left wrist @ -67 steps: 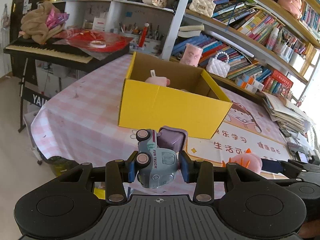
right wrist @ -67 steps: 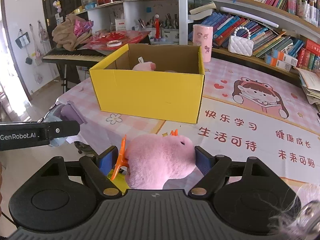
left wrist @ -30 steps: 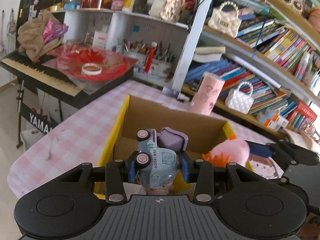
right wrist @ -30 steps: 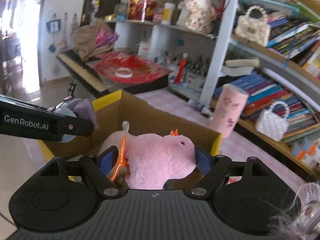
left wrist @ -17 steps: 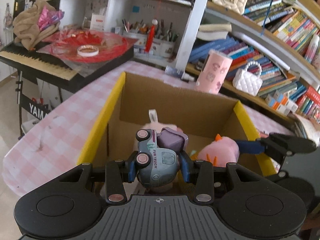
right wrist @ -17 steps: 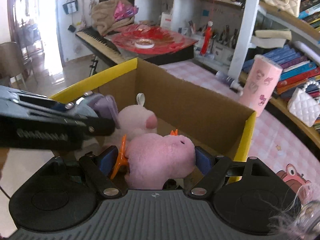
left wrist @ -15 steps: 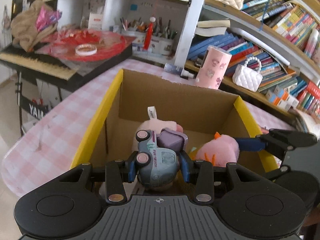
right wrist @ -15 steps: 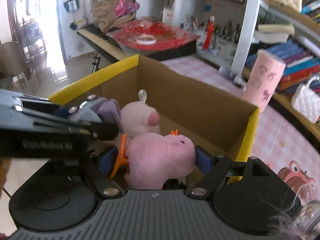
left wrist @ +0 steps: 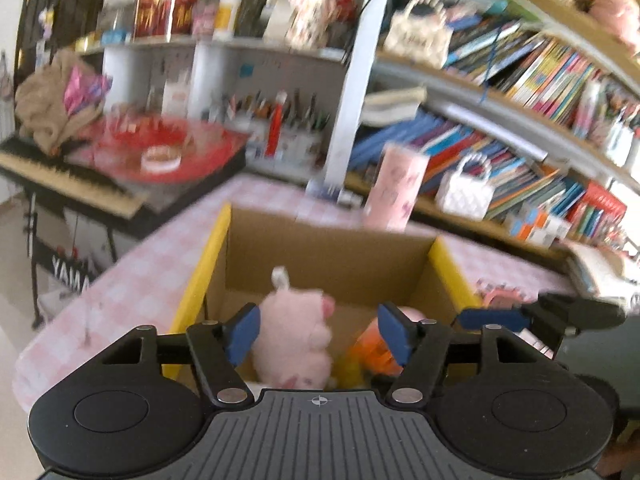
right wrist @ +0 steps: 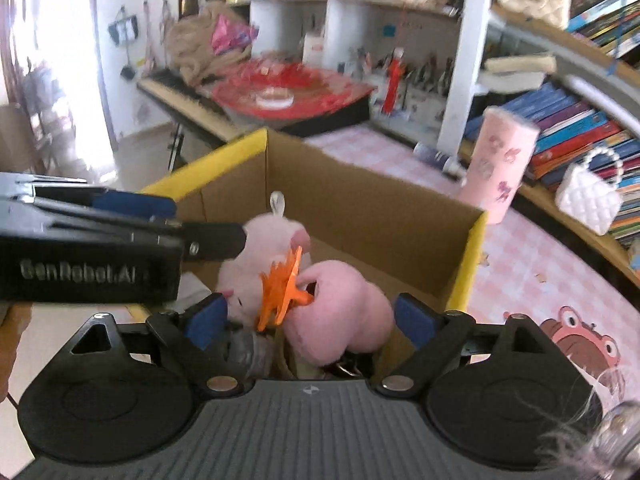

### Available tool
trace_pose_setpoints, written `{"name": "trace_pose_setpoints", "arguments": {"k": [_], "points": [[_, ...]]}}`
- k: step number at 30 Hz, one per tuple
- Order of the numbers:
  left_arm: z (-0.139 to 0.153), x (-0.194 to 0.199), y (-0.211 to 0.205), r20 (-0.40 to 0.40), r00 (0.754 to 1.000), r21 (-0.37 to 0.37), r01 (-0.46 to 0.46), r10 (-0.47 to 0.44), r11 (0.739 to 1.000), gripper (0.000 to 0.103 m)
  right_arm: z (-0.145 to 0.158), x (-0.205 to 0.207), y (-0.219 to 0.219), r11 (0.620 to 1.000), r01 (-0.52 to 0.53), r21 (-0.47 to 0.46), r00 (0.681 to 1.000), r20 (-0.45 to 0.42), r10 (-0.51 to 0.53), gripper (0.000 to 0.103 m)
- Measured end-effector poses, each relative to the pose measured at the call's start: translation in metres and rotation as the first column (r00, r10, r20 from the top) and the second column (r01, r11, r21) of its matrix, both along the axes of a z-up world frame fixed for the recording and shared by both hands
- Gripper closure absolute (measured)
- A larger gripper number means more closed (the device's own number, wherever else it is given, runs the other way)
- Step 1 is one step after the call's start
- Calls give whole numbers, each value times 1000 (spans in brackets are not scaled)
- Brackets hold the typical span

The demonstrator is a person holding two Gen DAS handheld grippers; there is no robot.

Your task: Organize objects

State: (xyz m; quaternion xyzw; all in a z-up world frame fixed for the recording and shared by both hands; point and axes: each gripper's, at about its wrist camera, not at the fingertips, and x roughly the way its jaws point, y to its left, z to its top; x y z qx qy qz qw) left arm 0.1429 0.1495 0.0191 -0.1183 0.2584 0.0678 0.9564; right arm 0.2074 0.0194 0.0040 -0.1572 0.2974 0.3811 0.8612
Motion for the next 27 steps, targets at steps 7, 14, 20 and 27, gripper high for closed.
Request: {"name": "trace_pose_setpoints", "arguments": {"k": [7,14,20,27], "points": [[33,-29,-13,129,991,31,32,-35,999,20,26,-42,-27,988,121,96,988,80,-129,10],[37,-68,-24,145,986,53,70,-77,996,8,37,-91,-55,954,260,151,957,89,-275,6],[17,-102,-29,71,996,47,52,-55,998,6,27,-132,-70,916,372,148,923,41,-382,5],[-11,-139,-46,-25,998,94,57,-55,994,6,1,-184,-81,856,514,57,857,12,-516,5]]}}
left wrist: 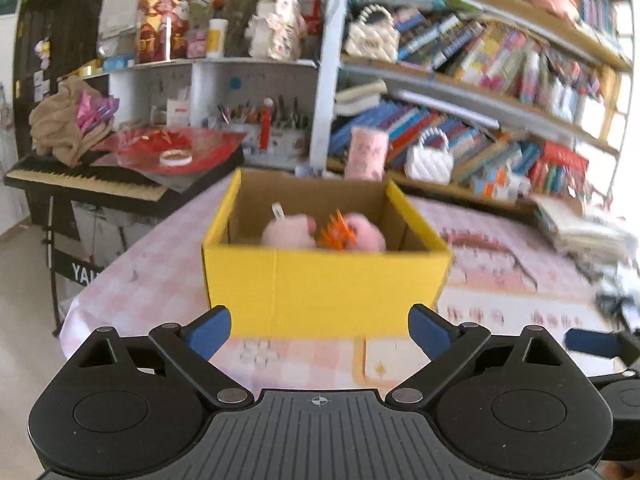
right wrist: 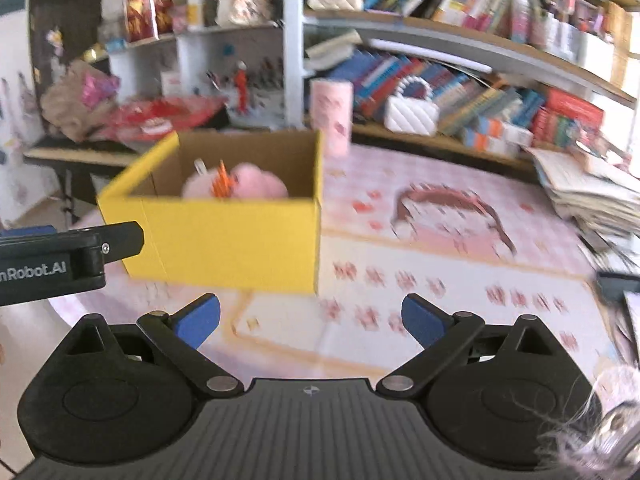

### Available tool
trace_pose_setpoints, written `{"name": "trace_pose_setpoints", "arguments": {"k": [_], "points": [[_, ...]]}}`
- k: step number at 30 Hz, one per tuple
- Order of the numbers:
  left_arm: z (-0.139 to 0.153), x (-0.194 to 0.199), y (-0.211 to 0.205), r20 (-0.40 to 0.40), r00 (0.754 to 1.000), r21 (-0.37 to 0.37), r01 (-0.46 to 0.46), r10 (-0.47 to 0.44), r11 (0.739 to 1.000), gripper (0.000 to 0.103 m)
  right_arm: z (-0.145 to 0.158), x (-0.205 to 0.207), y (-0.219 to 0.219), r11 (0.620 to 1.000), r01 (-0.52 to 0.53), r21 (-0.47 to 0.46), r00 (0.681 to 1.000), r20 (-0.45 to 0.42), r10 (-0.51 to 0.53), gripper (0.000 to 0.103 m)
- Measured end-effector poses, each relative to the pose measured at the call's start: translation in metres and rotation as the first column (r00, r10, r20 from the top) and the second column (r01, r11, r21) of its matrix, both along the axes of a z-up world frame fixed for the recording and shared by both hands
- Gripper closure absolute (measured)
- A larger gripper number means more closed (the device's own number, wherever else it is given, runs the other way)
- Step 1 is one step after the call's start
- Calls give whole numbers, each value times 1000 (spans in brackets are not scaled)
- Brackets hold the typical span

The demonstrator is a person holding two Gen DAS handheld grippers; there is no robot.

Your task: Organize objects

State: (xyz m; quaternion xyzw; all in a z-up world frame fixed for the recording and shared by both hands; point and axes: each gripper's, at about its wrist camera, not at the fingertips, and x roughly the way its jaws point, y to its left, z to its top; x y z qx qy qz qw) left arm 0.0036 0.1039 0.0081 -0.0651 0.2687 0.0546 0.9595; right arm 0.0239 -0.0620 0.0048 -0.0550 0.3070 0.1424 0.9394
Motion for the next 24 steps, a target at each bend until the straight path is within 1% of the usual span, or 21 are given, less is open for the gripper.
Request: {"name": "trace_pose_setpoints", "arguments": {"k": [3,6,10,13,19,24], "points": [[-8,-8,-9,-44,999,9,21,-21,1000,6,-9,-21,-9,997,80,-14,997,-12,-80,5],[-12,-15,-19,-65,997,16,42,-41,999,6,-14,-37,-21,987,161,-24,987,-3,-162,4],[-10,-20,-33,-67,995,47,72,-69,996,6,-16,-46,-33,963,265,-53,964,21,-264,2],[-6,-21,-43,-58,994,59,92,-89,994,6,-16,-48,-44,946,320,-60,947,24,-319,2],[-4,-14,-58,-57,992,89,114,-109,990,6,-11,-50,-64,924,380,-40,925,42,-379,2],[-8,-6,-72,-75,991,118,122,-113,985,6,-8,-50,-75,917,398,-39,917,59,-395,0]]}}
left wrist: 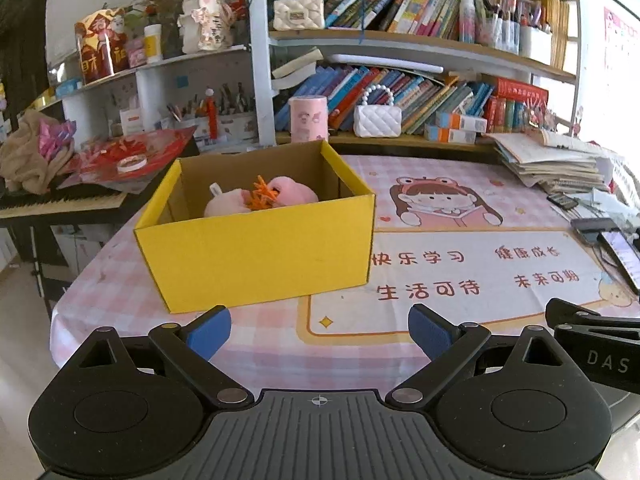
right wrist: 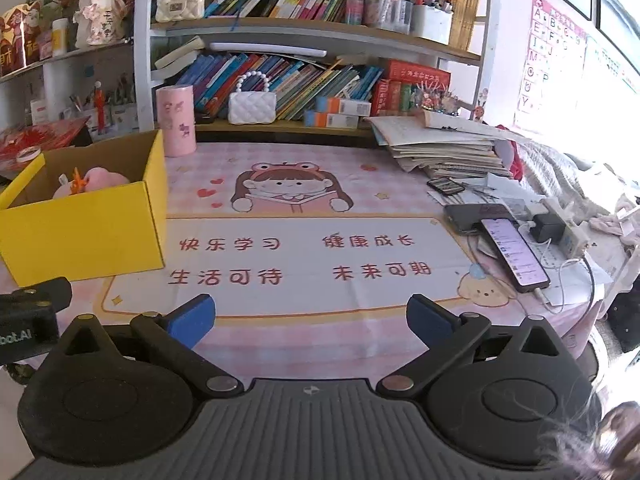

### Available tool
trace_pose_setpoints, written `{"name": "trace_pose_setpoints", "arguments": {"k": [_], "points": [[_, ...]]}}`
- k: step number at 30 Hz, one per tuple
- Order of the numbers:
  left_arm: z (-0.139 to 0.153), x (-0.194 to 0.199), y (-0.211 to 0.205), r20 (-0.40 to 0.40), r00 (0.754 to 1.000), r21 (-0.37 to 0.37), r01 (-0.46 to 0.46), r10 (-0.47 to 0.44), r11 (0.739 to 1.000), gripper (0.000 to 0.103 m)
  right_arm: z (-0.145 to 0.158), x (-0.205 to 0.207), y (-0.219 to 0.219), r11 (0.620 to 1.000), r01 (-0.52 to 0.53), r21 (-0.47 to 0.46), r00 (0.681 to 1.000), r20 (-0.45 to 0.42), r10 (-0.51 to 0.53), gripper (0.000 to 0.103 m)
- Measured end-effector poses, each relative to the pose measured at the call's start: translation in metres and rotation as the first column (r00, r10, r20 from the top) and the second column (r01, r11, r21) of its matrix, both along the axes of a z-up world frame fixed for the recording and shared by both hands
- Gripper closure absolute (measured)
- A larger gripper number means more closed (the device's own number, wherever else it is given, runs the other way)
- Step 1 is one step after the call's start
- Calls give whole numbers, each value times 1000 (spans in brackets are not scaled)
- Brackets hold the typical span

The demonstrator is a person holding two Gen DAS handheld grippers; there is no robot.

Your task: Organize objects

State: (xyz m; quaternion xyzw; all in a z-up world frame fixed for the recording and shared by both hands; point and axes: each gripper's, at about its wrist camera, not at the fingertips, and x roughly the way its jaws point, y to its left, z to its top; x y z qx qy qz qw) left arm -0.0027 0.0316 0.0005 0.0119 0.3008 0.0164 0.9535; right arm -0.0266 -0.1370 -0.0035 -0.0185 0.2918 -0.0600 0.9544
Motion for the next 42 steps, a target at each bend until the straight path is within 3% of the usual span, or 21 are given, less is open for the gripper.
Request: {"name": "trace_pose_setpoints", "arguments": {"k": [28,42], "points": [[-12,-2,-8,-79,996,43,-27,30,999,1,-9,0,5,1000,-1,-18,998,-60,-1,0],[-12,1,-4,-104,993,28,-54,57,998,1,-9,0,8,1000,-3,-21,998,-61,1,0]]}}
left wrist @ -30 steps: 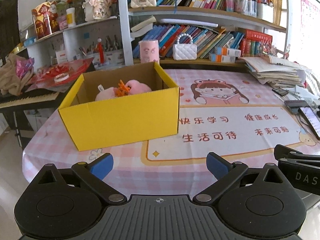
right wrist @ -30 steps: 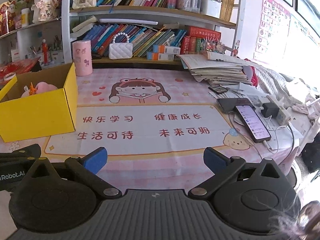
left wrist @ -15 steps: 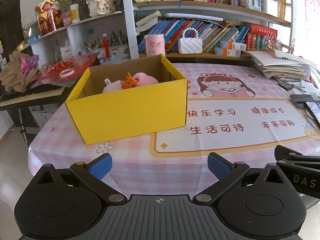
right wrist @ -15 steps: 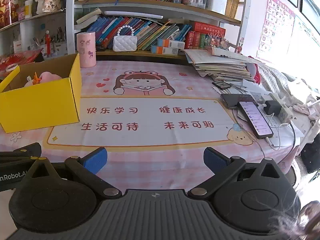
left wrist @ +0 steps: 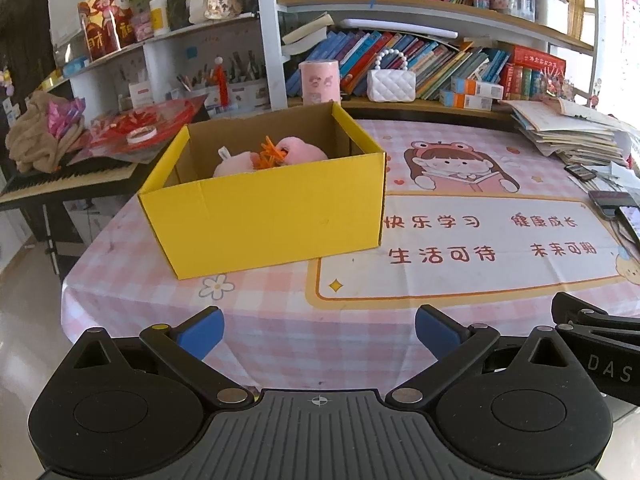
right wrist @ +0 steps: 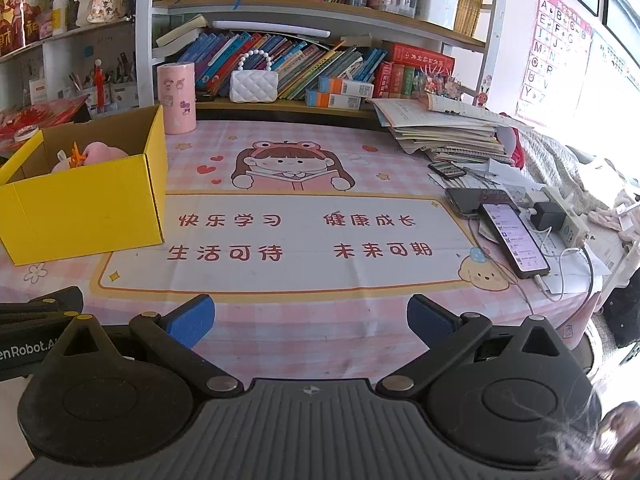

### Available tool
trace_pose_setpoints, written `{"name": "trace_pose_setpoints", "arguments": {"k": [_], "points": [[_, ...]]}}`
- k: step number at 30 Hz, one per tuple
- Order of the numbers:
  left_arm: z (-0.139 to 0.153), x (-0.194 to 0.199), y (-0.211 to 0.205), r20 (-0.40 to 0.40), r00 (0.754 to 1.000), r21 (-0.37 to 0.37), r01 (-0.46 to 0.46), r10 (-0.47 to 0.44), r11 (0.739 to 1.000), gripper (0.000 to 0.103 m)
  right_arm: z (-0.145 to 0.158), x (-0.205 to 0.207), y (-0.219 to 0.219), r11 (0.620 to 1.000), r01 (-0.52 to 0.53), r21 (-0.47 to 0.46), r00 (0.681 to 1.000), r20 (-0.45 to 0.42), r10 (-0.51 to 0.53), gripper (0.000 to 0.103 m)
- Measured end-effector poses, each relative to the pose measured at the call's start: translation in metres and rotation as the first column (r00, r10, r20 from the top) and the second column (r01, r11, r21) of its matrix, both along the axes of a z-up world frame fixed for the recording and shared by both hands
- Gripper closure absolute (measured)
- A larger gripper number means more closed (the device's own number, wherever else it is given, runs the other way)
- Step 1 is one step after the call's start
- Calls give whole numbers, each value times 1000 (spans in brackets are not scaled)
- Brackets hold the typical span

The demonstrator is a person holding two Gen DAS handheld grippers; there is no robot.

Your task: Organize objects

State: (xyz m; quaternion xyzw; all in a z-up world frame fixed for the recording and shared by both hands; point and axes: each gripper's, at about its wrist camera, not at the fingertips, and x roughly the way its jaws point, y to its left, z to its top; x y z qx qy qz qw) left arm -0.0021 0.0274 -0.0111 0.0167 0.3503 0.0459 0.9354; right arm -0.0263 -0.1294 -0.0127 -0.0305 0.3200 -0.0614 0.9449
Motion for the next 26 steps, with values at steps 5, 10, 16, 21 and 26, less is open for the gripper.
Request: {"name": "trace_pose_setpoints", "arguments": {"k": [5,10,16,21,26], "points": [[0,2,0,-2,1000,3,-4,4,1000,1,-1,1,3,1000,-4,0,1000,-1,4,0],[0,3,0,-3,1000,6,-4,4,1000,1,-1,1,2,1000,-3,0,1000,-2,3,0],[0,5,1,-8,1000,3,-3,3,1000,0,-1,2,3,1000,-3,0,1000,-3,3,0],[-2,7,4,-8,1000,-16,-6,6,1000,1,-2,4,2,1000,-4,1,1000,-5,4,0],[-4,10,3,-15,1000,-22,-5,5,1000,0,-3,7,0,1000,-1,-1,1000,-12,1,0]]}}
